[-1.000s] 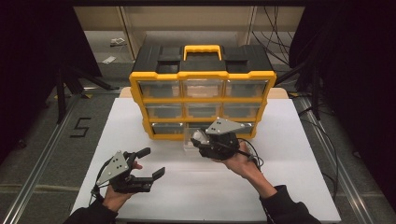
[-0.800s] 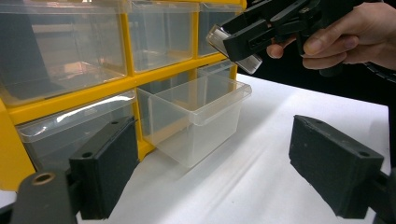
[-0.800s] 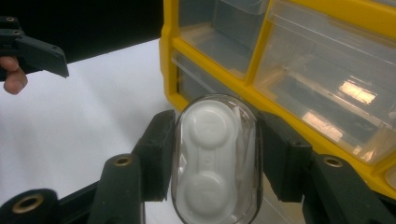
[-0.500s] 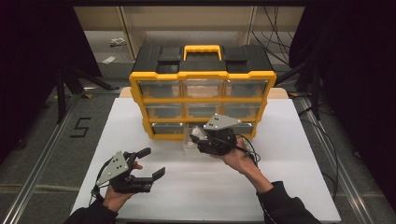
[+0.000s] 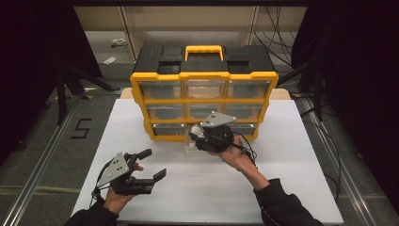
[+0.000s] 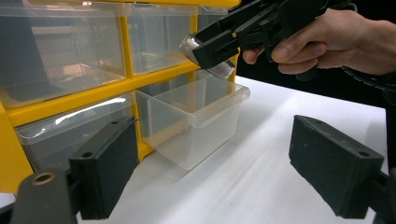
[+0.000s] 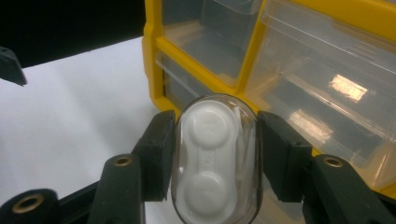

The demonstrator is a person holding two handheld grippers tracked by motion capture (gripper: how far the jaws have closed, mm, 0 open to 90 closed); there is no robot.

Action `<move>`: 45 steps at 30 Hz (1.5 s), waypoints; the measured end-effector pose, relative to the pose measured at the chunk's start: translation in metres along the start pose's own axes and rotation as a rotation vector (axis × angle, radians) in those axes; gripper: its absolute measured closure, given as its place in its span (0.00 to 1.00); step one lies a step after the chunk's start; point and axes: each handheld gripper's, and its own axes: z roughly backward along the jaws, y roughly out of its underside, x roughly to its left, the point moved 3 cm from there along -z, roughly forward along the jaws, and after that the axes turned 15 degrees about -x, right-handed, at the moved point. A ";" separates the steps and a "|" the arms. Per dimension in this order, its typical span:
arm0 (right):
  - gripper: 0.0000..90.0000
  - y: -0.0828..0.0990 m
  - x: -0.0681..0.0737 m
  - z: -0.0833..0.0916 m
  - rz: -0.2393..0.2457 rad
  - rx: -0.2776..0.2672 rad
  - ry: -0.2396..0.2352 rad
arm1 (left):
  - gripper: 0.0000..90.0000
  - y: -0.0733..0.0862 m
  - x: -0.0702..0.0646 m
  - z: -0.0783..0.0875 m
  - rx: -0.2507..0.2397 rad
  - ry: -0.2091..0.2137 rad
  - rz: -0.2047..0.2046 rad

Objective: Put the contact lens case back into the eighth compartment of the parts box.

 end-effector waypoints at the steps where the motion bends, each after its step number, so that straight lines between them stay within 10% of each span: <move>1: 0.55 0.000 0.000 -0.001 0.002 0.002 0.001 | 0.17 0.000 0.000 0.000 0.000 0.000 0.000; 45: 0.55 0.009 0.003 -0.040 0.005 0.102 0.002 | 0.17 0.000 0.000 0.000 -0.002 0.006 0.008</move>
